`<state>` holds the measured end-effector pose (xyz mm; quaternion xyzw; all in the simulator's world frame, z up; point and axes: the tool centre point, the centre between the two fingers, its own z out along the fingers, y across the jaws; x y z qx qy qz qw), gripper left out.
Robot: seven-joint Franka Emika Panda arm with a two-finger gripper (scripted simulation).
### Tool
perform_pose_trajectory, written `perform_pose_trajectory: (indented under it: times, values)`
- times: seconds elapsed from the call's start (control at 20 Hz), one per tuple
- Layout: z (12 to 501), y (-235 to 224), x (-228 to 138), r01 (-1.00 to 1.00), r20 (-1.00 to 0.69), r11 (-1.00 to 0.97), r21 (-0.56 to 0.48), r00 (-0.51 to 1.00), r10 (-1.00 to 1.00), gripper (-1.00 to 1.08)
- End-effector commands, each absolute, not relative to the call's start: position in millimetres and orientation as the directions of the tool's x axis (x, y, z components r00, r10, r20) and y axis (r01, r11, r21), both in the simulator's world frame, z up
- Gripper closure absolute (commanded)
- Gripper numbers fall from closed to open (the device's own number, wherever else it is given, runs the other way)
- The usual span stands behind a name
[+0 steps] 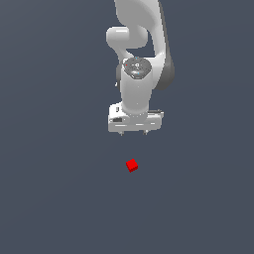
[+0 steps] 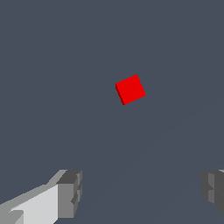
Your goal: Pick up the red cube and move it to a goal position.
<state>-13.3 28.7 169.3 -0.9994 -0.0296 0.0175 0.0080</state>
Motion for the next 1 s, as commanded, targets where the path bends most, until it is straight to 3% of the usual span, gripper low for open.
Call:
perform_pose_trajectory:
  times: [0.0,0.45,0.95]
  values:
    - [169,29,-13,0.059,-0.034,-0.998,-0.017,0.998,0.059,-0.92]
    - [150,26,-4,0.110,-0.030,-0.994,-0.016,0.993,0.110,-0.92]
    - [89,21,27,0.272,-0.015,-0.962,-0.011,0.962,0.272,-0.92]
